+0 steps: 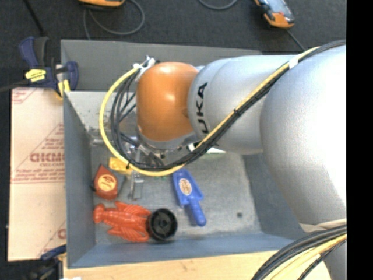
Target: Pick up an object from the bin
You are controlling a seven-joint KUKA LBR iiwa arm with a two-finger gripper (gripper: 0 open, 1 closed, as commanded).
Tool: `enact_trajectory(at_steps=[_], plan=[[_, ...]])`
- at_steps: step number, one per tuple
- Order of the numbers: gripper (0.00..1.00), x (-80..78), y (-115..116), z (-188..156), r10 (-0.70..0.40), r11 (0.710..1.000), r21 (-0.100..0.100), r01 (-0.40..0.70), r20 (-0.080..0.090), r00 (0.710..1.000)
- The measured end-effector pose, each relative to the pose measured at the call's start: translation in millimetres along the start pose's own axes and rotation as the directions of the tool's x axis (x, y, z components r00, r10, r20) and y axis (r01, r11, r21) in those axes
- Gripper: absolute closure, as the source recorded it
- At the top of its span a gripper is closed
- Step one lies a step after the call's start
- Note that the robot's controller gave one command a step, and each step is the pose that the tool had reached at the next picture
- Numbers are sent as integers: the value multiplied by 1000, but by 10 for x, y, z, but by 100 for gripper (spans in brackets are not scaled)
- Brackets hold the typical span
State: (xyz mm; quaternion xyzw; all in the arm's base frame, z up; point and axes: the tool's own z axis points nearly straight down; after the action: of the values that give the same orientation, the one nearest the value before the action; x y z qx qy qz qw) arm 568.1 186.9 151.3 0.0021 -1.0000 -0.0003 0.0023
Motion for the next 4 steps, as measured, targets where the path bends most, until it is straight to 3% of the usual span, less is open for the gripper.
enact_trajectory(at_steps=[1, 2, 3, 4], plan=[[0, -15, -8, -48, 4, 1000, -1, -4, 7, 1000], [0, 150, -411, 55, -1, 1000, -2, 1, 9, 1000], [0, 110, -756, -56, 67, 998, 1, -67, 5, 998], [0, 414, -889, 208, -81, 997, 1, 81, 11, 997]])
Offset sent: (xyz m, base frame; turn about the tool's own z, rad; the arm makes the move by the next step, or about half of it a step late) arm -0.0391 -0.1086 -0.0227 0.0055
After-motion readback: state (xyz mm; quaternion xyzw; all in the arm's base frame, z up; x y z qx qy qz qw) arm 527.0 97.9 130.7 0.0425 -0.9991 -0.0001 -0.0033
